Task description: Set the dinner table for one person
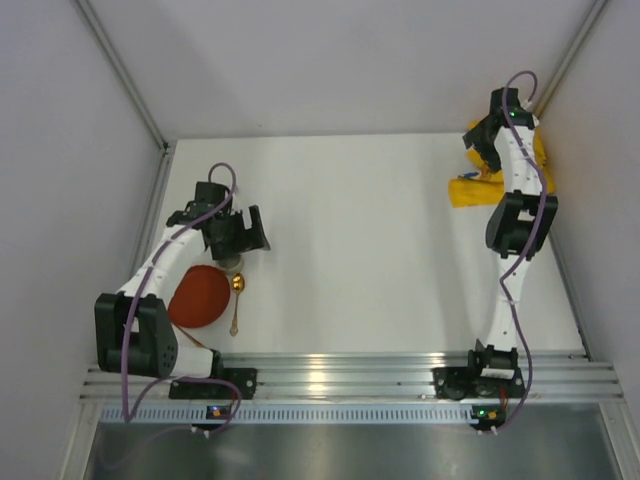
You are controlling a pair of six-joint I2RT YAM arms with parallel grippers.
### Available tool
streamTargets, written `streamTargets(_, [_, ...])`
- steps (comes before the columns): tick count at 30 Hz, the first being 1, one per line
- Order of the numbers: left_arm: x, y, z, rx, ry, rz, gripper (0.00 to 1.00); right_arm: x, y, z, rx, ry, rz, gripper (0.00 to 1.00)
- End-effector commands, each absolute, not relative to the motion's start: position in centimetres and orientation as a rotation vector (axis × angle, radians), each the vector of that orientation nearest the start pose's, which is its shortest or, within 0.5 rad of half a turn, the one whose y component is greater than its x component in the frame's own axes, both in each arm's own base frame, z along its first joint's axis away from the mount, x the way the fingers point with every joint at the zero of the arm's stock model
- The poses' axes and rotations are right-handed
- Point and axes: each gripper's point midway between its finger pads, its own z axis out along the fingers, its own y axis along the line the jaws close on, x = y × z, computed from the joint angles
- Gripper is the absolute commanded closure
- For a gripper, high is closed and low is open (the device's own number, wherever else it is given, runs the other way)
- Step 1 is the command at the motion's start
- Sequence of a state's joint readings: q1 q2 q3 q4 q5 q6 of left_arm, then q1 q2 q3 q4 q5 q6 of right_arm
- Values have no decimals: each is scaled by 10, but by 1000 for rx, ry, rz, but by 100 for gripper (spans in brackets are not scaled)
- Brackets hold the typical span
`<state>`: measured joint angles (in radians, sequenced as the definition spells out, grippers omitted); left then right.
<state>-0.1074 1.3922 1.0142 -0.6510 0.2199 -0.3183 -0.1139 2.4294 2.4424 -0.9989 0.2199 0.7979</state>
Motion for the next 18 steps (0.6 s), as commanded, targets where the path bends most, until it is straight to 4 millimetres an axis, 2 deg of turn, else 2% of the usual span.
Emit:
streamTargets(1, [289,-86,121,-156,2645,-451,2,589,-86,107,1218,2190,-27,20])
streamTargets(3, [285,-86,124,-132,2642,-459,2,588,-83,89,1247,2214,-25,29])
streamTargets(5, [284,-85,125,-132,2652,-449,2,585,-79,74,1252,2248,-36,30])
streamTargets(8, [286,-85,125,-134,2672,-446,2,573,-73,56,1229,2324,-74,47])
streamTargets(9, [291,-85,129,-143,2663,-444,2,571,-71,58,1210,2335,-81,67])
streamTargets(11, [298,-89,131,-143,2657,-468,2,565,-70,57,1166,2371,-103,88])
streamTargets(12, [300,-91,133,-147,2653,-482,2,564,-69,63,1142,2375,-104,100])
streamTargets(14, [307,-93,135,-146,2644,-494,2,559,-66,69,1066,2407,-125,100])
streamTargets(16, [313,-95,136,-147,2634,-506,2,556,-62,85,1003,2412,-133,100])
streamTargets(17, [317,-97,137,-147,2631,-513,2,551,-61,84,959,2439,-149,100])
streamTargets(18, [320,-98,138,-144,2626,-518,2,550,-58,99,929,2421,-147,100])
